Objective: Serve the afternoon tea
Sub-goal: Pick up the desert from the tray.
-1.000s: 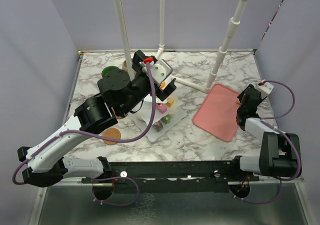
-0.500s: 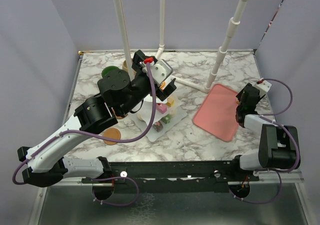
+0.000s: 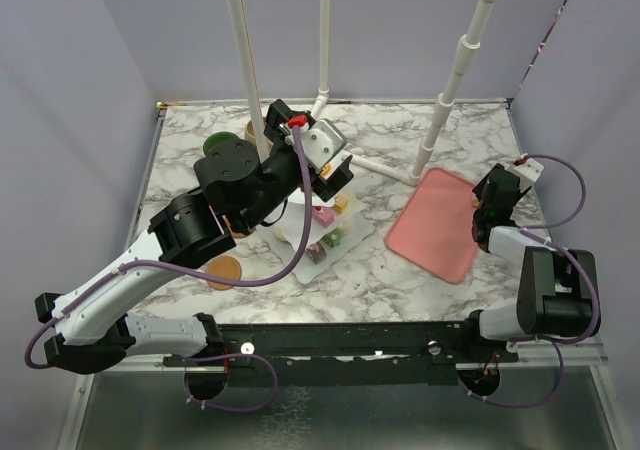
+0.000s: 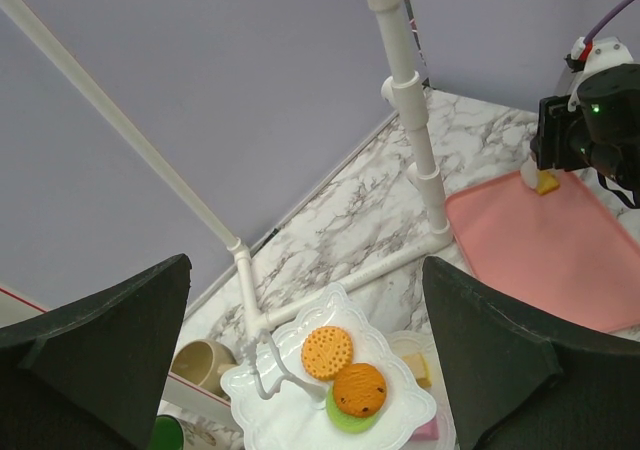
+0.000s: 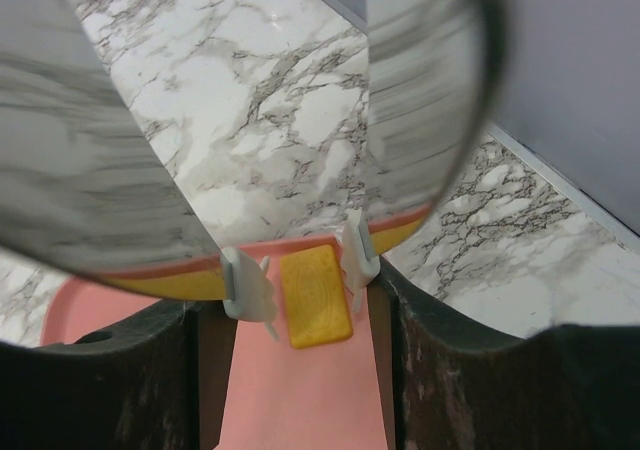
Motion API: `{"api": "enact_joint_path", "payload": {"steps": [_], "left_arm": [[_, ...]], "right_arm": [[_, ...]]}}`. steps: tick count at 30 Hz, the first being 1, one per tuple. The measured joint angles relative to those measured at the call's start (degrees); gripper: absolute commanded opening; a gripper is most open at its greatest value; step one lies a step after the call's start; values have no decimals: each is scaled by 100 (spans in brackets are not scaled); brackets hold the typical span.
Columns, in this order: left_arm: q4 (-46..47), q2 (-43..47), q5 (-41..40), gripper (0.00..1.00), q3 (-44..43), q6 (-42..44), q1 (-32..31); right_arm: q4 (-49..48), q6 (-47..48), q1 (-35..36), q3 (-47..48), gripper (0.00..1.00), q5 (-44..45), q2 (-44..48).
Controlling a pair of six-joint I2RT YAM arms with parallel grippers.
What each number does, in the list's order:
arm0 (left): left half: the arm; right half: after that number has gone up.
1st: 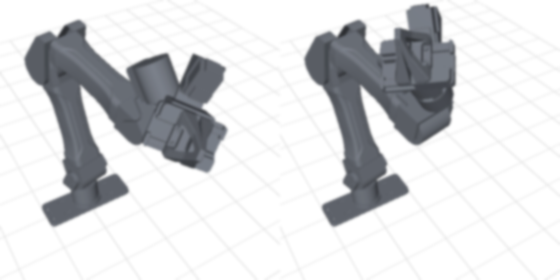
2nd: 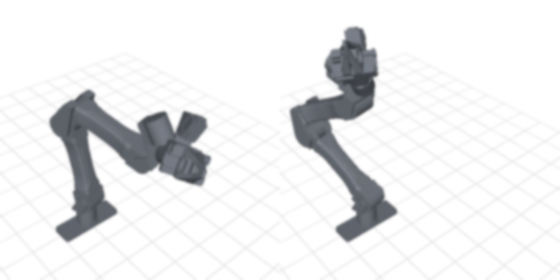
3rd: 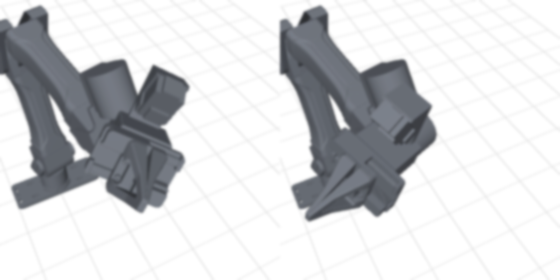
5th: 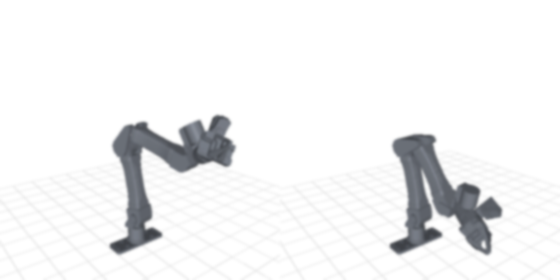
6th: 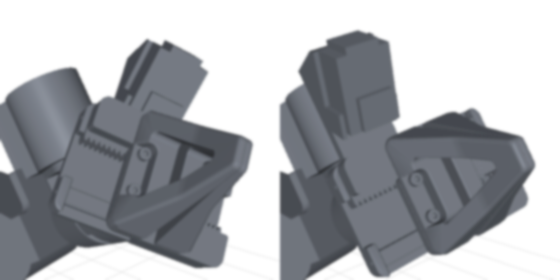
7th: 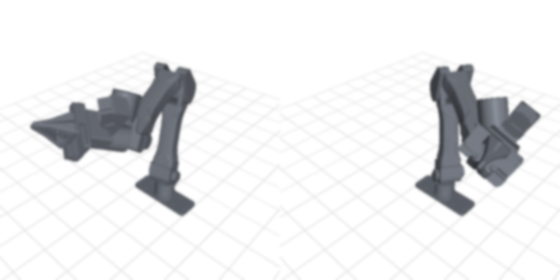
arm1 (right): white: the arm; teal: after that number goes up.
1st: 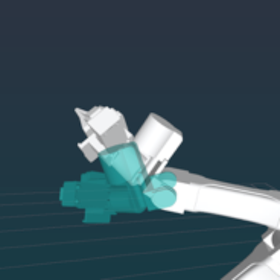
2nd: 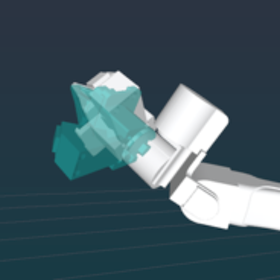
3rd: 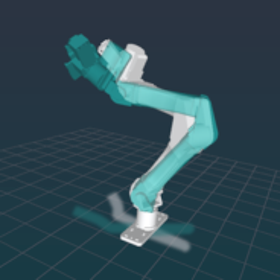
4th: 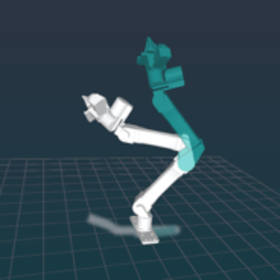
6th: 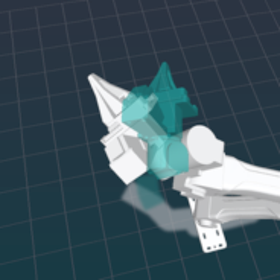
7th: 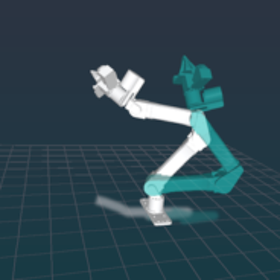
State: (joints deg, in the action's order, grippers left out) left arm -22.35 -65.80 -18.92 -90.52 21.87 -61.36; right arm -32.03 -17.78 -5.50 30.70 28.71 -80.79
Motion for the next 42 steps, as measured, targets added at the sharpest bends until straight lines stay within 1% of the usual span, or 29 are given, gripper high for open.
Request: {"api": "enact_joint_path", "payload": {"steps": [9,14,19,25,28,31,35,40,42], "left_arm": [[4,0,0,99,0,0,-26],[4,2,-2,99,0,4,-26],[9,2,-4,99,0,15,-26],[22,15,-4,99,0,20,-26],[39,17,-7,99,0,22,-26],[39,17,-20,99,0,15,-26],[42,26,-22,99,33,-22,-26],[20,26,-26,99,109,-68,-26],[9,26,-35,99,116,-98,-26]], "right_arm": [[39,2,-15,-55,52,17,-7],[-35,4,-15,-55,46,17,-61],[-87,28,-15,-55,44,11,-87],[-87,28,-15,-61,35,7,-81],[-48,44,-15,-129,33,-55,42],[225,66,37,-192,31,-144,398],[588,68,299,-195,30,-175,1211],[1176,63,1060,-168,29,-205,2350],[1585,59,1506,-94,28,-205,2841]]}}
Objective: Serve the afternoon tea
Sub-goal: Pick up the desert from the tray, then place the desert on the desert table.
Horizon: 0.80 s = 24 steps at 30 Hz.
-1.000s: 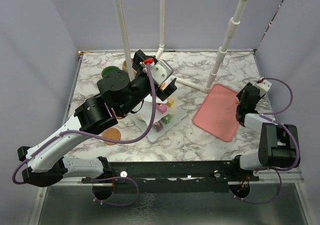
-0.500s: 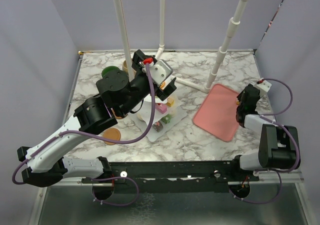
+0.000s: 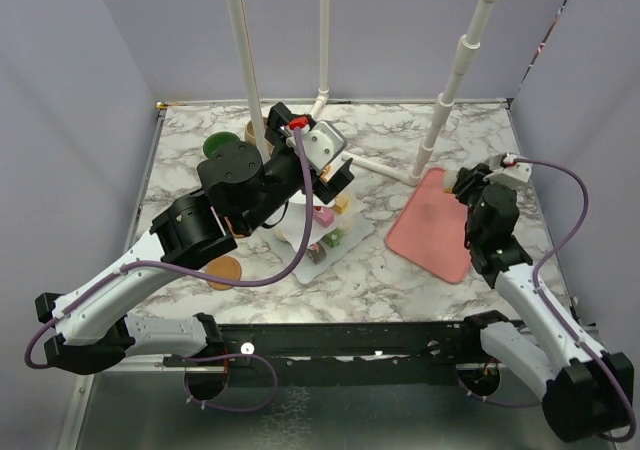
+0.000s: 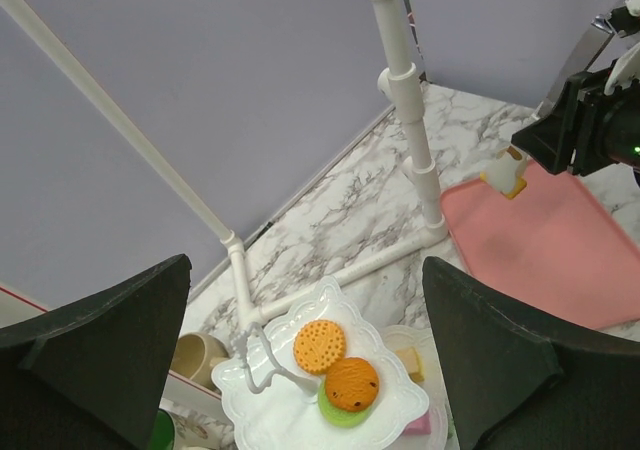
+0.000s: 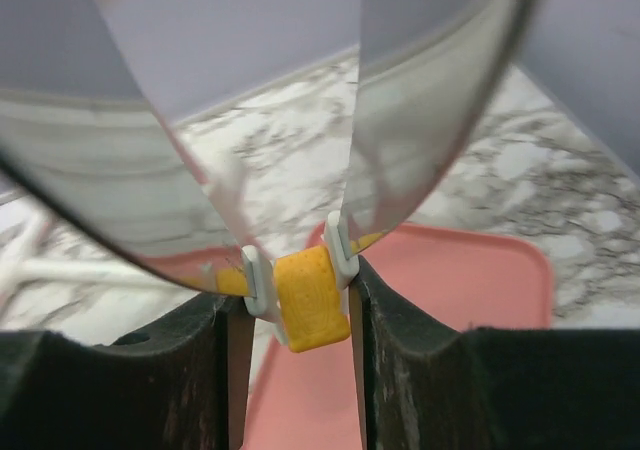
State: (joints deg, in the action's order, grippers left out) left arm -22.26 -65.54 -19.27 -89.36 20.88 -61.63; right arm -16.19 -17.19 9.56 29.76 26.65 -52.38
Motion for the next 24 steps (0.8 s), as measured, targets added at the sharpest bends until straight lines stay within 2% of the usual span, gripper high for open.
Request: {"api": "enact_joint_path", "payload": {"steps": [5,9,17,24], "left_arm": [[-28,-4,-31,99,9,-81,105],[-68,-33,-28,99,20,-188,372],[-105,-37,-28,99,59,-234,564],[-116,144,-20,99,107,-229,566]], "right_arm": [[844,-55,1163,616,27,0,728],[1215,-42,2026,1471,27,-15,675],[1257,431,3257,3613,28,-535,-894],[1276,719,3543,4730,28,-1167,-2081]]}}
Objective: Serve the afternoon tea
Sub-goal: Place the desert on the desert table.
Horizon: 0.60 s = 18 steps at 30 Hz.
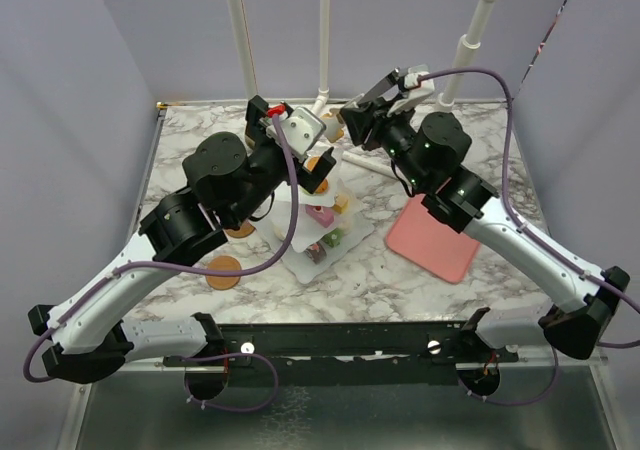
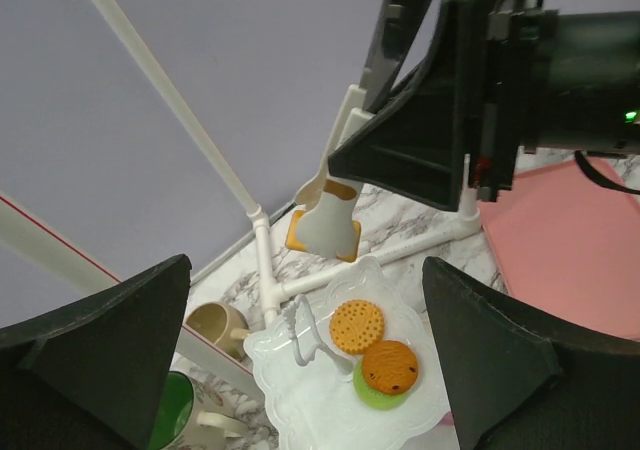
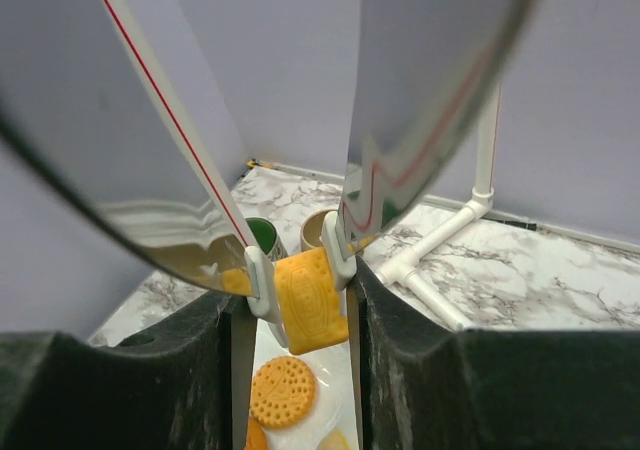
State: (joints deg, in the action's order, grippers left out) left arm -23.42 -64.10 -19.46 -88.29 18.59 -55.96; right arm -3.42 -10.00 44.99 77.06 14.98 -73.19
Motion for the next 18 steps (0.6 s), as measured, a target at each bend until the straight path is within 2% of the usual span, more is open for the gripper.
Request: {"api": "enact_joint_path", "payload": {"steps": [9,18], "left_arm": [[0,197,87,99,9,15,0],[0,249,162,99,107,74,2]], "right_arm": [[35,140,-4,1025,29,-649,-1163],[254,195,-4,1480,32,-1182,-1589]]}}
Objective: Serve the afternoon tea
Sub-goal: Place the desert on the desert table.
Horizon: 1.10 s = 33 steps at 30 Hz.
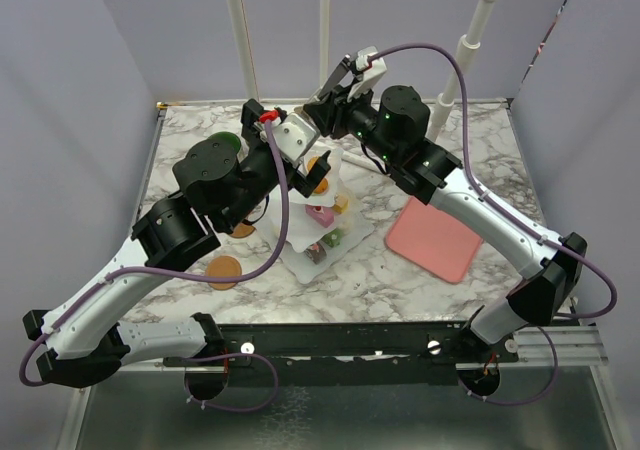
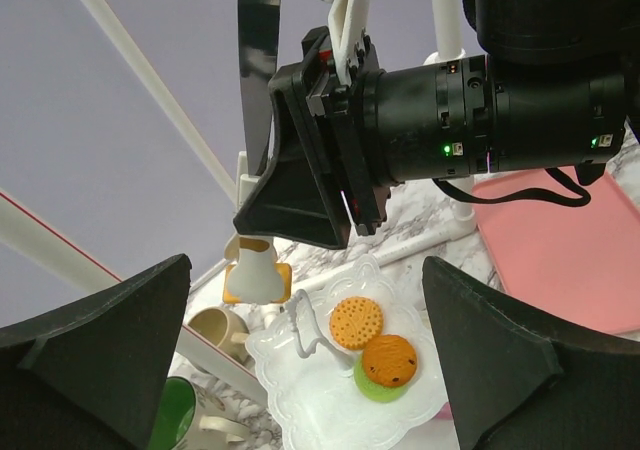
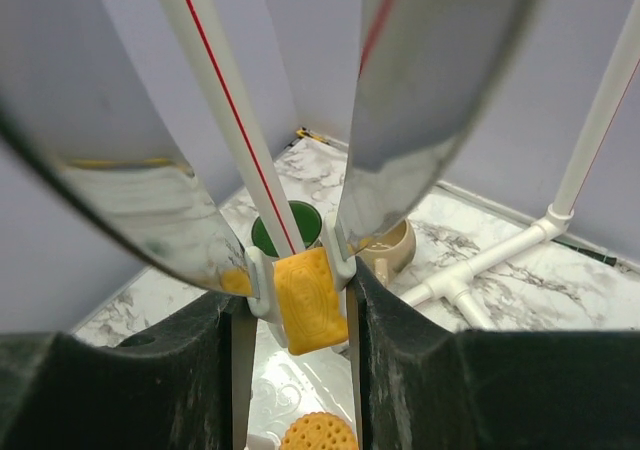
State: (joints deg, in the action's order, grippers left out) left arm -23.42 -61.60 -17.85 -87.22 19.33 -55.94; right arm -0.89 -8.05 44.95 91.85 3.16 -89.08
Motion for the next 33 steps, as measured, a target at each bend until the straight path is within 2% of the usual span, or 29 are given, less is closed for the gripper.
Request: {"api": "enact_joint_path", "payload": {"steps": [13,26,33], "left_arm": [[2,17,50,99,28,42,0],[2,15,74,99,33,44,0],[2,4,96,99,33,44,0]], "right_arm": [[245,-103,0,-4,52,-490,-9],[275,-133,-33,-52,53,-522,46],[400,-138,-323,-286,53,-61,472]]}}
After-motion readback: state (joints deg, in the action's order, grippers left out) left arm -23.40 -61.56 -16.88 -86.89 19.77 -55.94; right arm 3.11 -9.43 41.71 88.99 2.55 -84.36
